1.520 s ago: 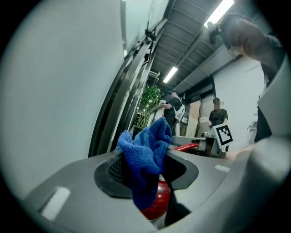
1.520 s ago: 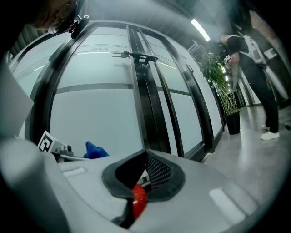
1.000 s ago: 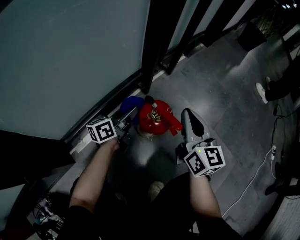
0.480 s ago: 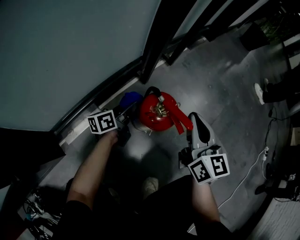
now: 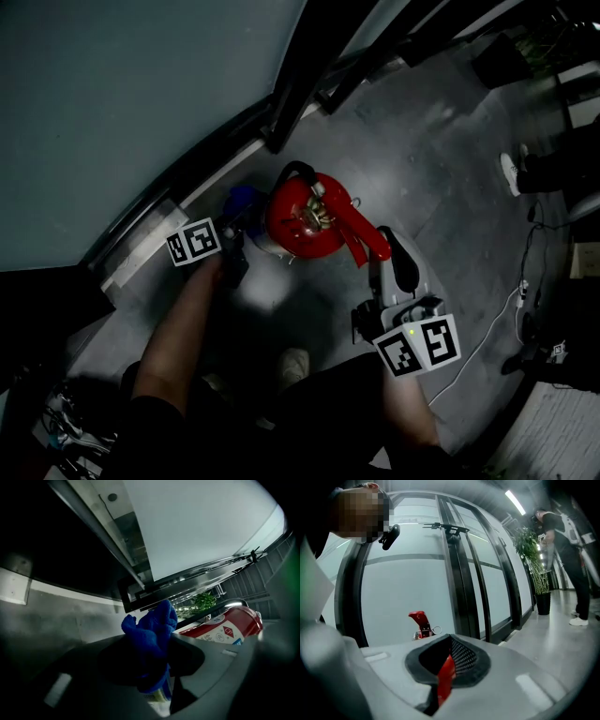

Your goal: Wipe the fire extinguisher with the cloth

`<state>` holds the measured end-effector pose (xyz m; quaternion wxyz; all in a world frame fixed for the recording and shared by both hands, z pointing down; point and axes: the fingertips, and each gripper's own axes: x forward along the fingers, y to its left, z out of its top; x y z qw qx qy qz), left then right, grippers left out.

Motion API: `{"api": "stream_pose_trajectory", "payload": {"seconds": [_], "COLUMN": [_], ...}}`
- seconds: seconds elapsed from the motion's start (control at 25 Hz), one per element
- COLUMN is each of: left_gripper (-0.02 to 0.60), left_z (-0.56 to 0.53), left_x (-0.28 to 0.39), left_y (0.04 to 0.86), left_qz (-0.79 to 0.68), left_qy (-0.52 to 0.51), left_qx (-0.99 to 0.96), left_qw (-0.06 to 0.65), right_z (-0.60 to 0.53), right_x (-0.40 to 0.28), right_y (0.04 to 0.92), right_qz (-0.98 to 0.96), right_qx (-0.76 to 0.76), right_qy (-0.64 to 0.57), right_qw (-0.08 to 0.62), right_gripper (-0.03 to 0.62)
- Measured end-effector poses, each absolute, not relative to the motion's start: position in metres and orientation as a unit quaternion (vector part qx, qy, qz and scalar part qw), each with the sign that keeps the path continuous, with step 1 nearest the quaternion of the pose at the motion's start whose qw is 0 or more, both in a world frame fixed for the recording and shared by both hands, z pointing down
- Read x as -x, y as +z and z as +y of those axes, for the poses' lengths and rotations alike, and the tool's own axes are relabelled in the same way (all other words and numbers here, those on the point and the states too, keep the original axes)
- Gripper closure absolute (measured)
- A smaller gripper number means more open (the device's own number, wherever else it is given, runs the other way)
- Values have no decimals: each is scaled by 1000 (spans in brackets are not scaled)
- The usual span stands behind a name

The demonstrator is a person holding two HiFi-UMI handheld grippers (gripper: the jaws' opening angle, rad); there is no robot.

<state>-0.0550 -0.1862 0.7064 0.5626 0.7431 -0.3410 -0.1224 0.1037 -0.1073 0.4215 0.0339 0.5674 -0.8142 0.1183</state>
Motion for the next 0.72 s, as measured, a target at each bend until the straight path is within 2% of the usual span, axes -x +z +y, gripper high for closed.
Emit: {"api": "stream_pose_trajectory", "payload": {"seconds": [0.48, 0.72], "left_gripper": [416, 414], "left_z": [-191, -188], "left_x": [63, 67], "left_y": [744, 758], "left_qz": [-387, -416], "left_qy": [-157, -185], "left_qx": [-712, -661], "left_qw": [564, 597], "right_z": [-93, -89], "right_x": [-102, -105], "right_y": [424, 426], "right_qz": [-815, -812], "right_qx": [-566, -571], "right_qy": [108, 99], "right_qw": [60, 73], "right_gripper": [591, 591]}}
